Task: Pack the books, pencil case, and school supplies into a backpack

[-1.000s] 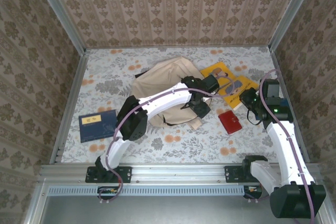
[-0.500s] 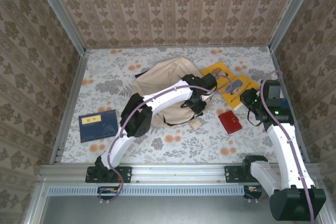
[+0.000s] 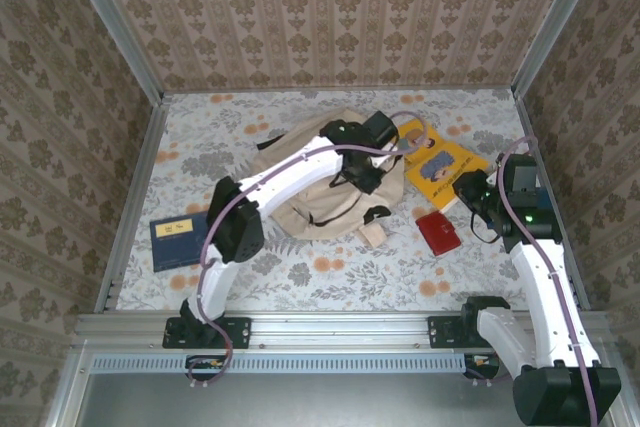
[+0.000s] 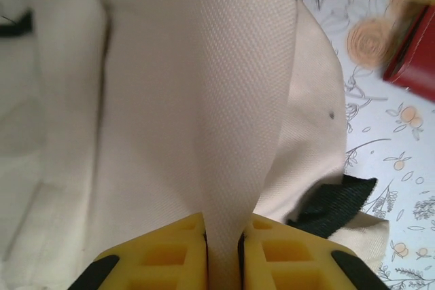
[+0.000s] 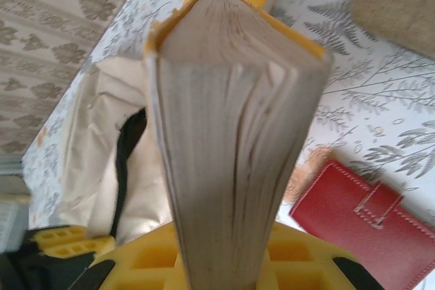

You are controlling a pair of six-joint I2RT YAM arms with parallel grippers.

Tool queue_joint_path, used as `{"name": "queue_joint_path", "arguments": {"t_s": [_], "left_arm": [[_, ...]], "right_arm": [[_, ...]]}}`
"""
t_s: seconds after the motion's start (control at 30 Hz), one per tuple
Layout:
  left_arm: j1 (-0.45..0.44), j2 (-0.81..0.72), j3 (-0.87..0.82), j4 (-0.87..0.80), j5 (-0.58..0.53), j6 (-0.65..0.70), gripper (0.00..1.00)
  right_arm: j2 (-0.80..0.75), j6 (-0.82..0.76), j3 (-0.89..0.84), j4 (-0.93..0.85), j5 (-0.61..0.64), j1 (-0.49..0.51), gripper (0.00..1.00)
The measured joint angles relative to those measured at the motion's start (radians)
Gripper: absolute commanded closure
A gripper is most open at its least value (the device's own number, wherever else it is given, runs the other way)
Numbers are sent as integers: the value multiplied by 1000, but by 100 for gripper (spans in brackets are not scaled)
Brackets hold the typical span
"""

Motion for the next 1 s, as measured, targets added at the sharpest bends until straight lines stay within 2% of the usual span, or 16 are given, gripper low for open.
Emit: {"name": "queue_joint_path", "arguments": {"t_s": [0.1,0.2,0.33,0.4,0.57,0.63,0.77,0.87,1.0], "left_arm": [[11,-76,-31,36,6,18,77],[26,-121,-53,66,63,28,76],[68,-123,-106,112,192,20,82],[91,-119,-140,122,219,6,83],[122,-105,-178,140,246,-11,60],[115,-105,-179,142,261,-9,49],[87,-109,-215,173,293,6,34],[68,-134,-305,211,299,3,30],[69,-166,-397,232,269,-17,33]], "right_arm": [[-16,1,1,1,-62,0,86],[-23,1,1,0,-106,0,86],[-23,2,1,1,-132,0,87],[-23,2,1,1,-140,0,87],[-23,9,1,2,-168,0,87],[-21,20,1,11,-184,0,88],[-9,49,-3,60,-230,0,88],[4,75,-16,106,-264,0,88],[28,100,-32,145,-294,0,88]]}}
